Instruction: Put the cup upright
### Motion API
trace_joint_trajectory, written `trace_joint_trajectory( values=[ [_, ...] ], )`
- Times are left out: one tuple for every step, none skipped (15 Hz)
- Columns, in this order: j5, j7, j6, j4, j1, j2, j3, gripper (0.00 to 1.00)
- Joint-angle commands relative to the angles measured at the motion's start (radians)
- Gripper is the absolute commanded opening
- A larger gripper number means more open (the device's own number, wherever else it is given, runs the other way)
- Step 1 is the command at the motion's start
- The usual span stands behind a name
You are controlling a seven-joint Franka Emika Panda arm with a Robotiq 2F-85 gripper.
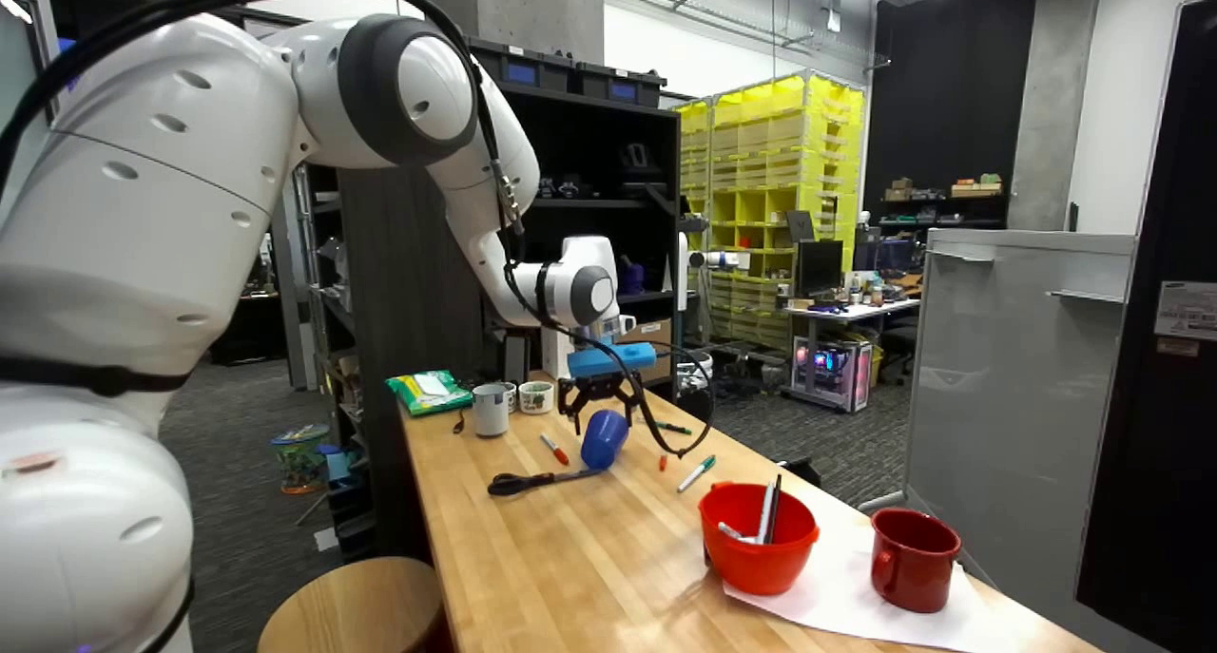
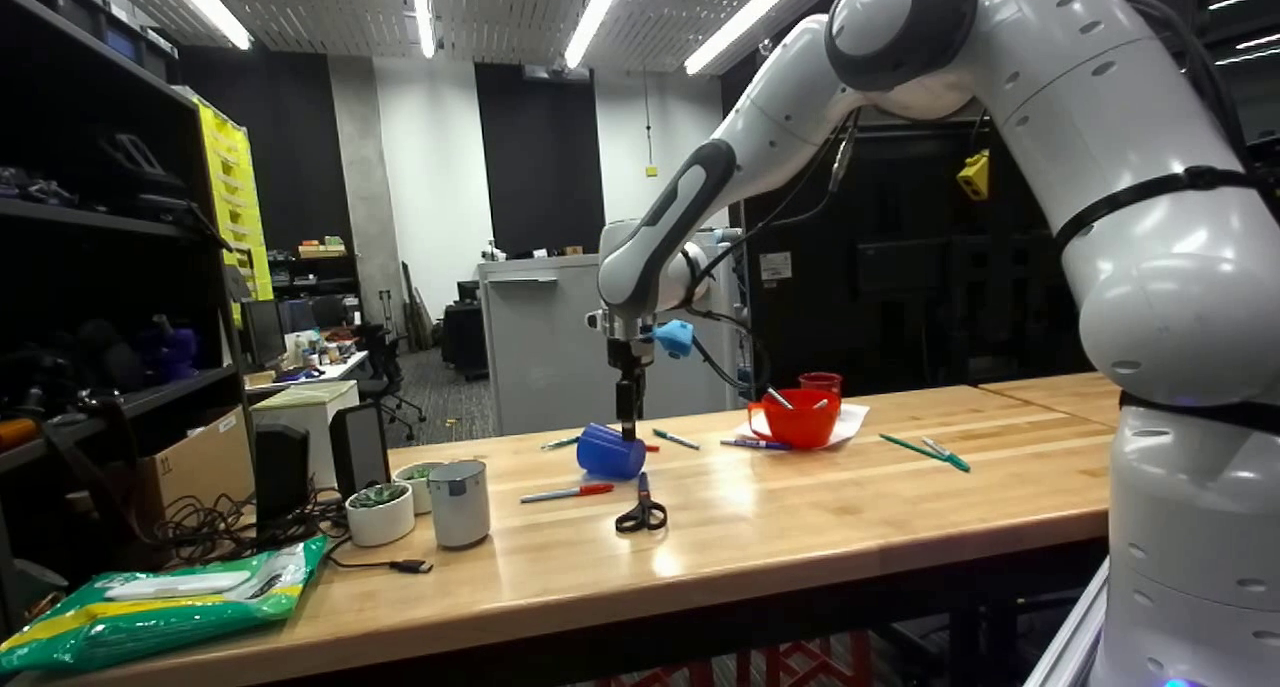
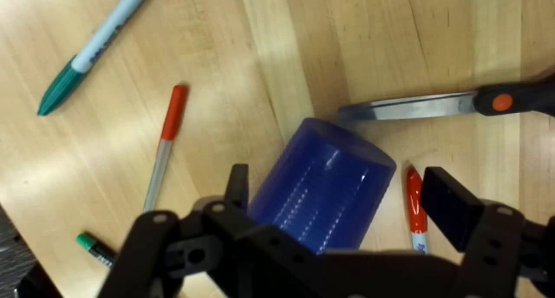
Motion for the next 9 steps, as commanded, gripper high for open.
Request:
trace_joint_trajectory(
  values=[
    [0.016, -0.012, -0.017, 0.025, 0.021, 0.002, -0.020, 1.00],
    [0.016, -0.011, -0.016, 0.025, 0.021, 0.002, -0.021, 1.00],
    [0.015, -0.011, -0.014, 0.020, 0.021, 0.004, -0.022, 1.00],
    [0.015, -0.011, -0.012, 0.014, 0.020, 0.005, -0.023, 1.00],
    [0.015, -0.011, -0.011, 0.011, 0.020, 0.006, -0.025, 1.00],
    [0.015, -0.010, -0.011, 0.011, 0.019, 0.007, -0.025, 1.00],
    [0.015, -0.010, -0.010, 0.011, 0.019, 0.009, -0.025, 1.00],
    [0.015, -0.010, -0.010, 0.011, 0.019, 0.009, -0.025, 1.00],
    [0.015, -0.038, -0.038, 0.036, 0.019, 0.017, -0.017, 1.00]
  ],
)
